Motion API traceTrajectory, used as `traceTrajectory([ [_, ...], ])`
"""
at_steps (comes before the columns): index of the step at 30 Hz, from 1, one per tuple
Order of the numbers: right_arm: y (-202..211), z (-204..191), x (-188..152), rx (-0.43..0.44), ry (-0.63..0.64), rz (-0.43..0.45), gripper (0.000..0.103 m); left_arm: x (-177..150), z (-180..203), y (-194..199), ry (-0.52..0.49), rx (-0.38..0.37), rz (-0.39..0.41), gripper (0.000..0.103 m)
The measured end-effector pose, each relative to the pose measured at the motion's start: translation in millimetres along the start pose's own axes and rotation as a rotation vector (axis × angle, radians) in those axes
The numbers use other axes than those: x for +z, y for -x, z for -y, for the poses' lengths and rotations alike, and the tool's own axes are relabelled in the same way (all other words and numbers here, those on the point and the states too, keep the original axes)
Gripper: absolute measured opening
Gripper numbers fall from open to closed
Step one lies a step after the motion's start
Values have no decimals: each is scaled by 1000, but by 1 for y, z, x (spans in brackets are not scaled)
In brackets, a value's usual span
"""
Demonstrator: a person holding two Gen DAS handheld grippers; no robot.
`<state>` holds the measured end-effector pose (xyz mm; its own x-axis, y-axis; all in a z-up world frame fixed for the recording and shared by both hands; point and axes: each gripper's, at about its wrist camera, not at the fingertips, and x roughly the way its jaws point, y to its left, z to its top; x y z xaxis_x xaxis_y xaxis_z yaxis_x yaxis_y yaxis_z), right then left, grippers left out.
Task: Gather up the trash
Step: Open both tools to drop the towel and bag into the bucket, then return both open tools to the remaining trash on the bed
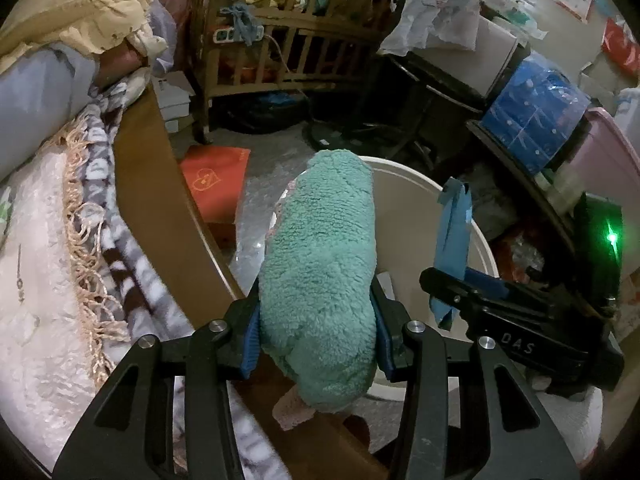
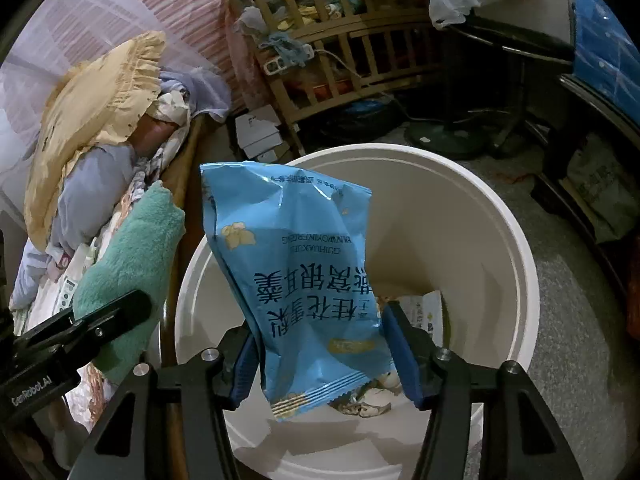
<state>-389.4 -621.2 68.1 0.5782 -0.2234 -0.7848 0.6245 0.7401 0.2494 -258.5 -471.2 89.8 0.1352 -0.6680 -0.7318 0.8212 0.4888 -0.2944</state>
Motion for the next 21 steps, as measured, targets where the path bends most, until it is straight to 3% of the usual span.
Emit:
traceTrajectory([
  [3, 0, 2, 2, 3, -23, 4, 68, 1, 2, 0, 11, -25, 10, 50],
  [5, 2, 4, 4, 4, -36, 18, 70, 3, 2, 1, 25, -65, 17, 62],
  [10, 7, -1, 5, 4, -29, 35, 74, 2, -2, 10, 24, -68, 30, 65],
  [21, 8, -43, -2, 63, 45, 20, 74, -12, -49, 45, 56, 87, 58, 65],
])
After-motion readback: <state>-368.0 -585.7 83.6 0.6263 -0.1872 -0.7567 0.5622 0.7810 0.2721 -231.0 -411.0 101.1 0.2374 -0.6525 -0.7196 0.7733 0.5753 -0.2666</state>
